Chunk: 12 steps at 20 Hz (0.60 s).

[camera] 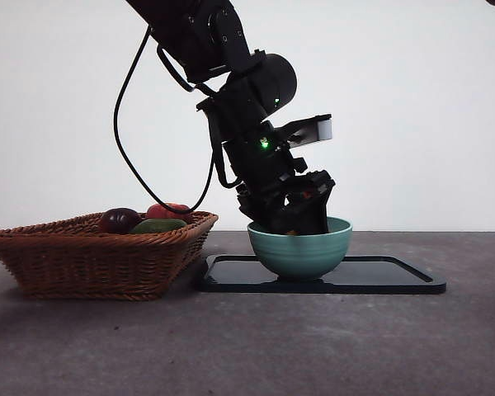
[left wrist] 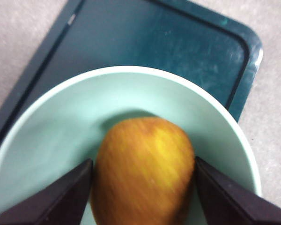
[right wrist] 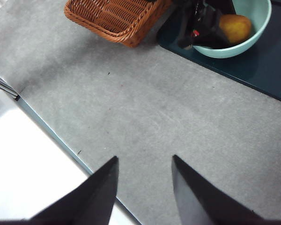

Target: Pick up the wifruite, put it on the bowl, pick up the plate, put it on desk

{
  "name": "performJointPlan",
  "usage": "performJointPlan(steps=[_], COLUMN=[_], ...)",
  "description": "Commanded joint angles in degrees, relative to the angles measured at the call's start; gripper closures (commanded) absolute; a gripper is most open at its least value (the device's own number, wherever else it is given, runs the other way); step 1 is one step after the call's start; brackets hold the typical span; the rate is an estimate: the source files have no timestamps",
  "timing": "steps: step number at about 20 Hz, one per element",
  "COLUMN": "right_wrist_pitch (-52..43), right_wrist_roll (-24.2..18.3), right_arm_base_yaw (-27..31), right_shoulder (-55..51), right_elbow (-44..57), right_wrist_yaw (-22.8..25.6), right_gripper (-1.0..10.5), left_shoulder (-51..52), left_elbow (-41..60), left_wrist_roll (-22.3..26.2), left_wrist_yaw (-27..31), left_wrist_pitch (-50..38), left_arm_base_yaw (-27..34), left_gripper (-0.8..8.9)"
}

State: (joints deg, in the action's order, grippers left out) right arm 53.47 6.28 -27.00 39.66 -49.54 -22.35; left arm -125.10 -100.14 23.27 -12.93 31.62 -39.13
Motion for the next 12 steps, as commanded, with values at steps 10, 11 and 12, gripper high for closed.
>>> performJointPlan(steps=[10, 11, 12], right_wrist_pitch=[-0.31, -0.31, -0.31], right_wrist_roll=[0.5, 0.5, 0.48], right_arm_base_yaw=[-0.35, -0.35, -0.35], right_shoulder=[0.2, 0.2, 0.2], right_elbow=[-0.33, -0.33, -0.33], right_wrist_yaw=[-0.09, -0.09, -0.07], right_gripper=[7.7, 7.7, 7.7], left_shoulder=[-1.66, -1.55, -1.44], left_elbow=[-2.05, -2.71, -3.61], left_wrist_roll=[-1.11, -2.14, -2.58], left_wrist_yaw=[0.7, 0.68, 0.68], left_wrist_pitch=[-0.96, -0.39, 0.46], left_arm_base_yaw=[-0.92, -0.74, -0.72], left_gripper=[6.42, 6.42, 6.42])
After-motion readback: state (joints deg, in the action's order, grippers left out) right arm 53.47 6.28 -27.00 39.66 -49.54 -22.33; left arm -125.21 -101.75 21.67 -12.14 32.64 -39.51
